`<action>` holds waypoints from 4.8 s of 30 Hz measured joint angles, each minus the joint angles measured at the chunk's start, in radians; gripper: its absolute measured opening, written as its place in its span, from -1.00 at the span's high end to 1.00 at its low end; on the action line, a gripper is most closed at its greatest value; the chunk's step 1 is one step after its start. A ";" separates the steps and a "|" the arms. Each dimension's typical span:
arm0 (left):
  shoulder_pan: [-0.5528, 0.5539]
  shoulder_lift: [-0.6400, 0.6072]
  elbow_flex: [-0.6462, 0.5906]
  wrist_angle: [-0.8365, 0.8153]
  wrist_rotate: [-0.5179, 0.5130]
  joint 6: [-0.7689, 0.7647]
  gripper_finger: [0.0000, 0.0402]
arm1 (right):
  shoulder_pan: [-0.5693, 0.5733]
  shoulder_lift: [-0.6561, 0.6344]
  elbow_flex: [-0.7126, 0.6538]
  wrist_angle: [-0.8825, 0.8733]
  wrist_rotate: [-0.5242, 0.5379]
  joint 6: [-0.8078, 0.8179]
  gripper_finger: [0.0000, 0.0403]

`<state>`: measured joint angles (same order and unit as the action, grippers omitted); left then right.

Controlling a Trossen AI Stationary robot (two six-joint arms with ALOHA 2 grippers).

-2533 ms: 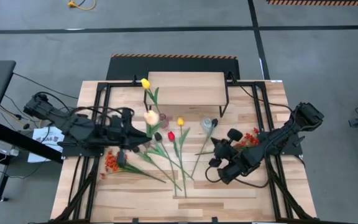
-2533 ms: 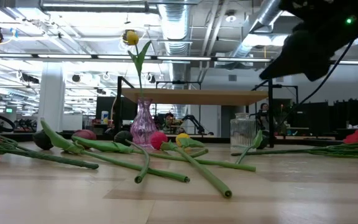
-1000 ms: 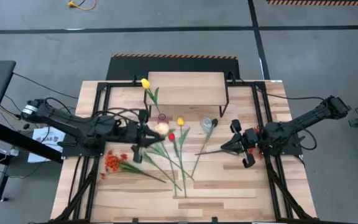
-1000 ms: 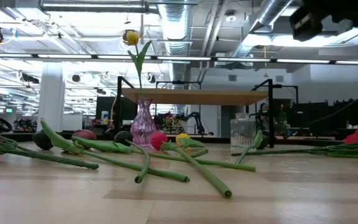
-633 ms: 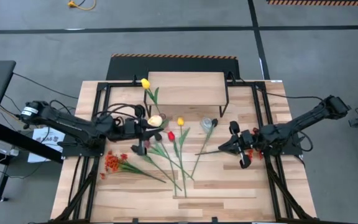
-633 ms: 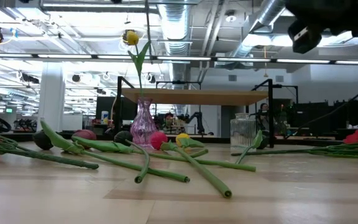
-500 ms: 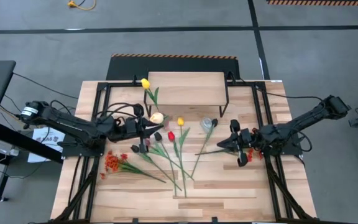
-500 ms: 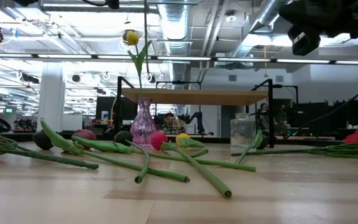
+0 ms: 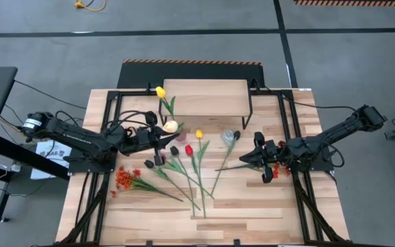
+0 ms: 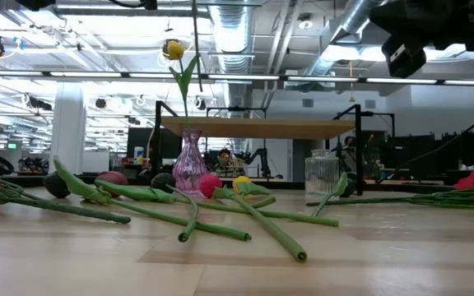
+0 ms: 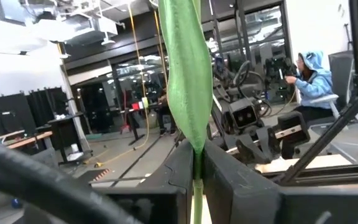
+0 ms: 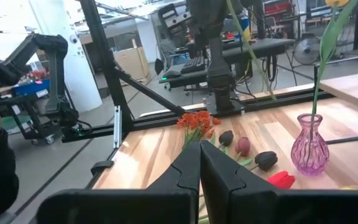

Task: Pick and place flowers into a vace then onto a shelf
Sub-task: Put the white tulip into the violet vase

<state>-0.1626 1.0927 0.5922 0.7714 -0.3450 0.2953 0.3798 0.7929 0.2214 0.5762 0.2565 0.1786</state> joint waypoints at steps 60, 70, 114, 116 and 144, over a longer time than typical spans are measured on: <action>0.265 0.001 -0.076 0.012 0.112 -0.140 0.95 | 0.000 0.178 0.001 0.011 0.004 0.060 0.99; 0.265 0.001 -0.076 -0.003 0.100 -0.160 0.95 | 0.000 0.178 0.001 0.016 0.004 0.059 0.99; 0.310 0.040 -0.076 -0.052 0.072 -0.238 0.90 | 0.000 0.177 0.001 0.013 0.004 0.058 0.99; 0.310 0.040 -0.076 -0.056 0.070 -0.238 0.90 | 0.000 0.177 0.001 0.013 0.004 0.058 0.99; 0.310 0.040 -0.076 -0.071 0.068 -0.242 0.69 | 0.000 0.177 0.001 0.012 0.004 0.059 0.99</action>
<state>0.1474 1.1324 0.5163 0.7009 -0.2768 0.0536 0.3794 0.9703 0.2222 0.5880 0.2604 0.2374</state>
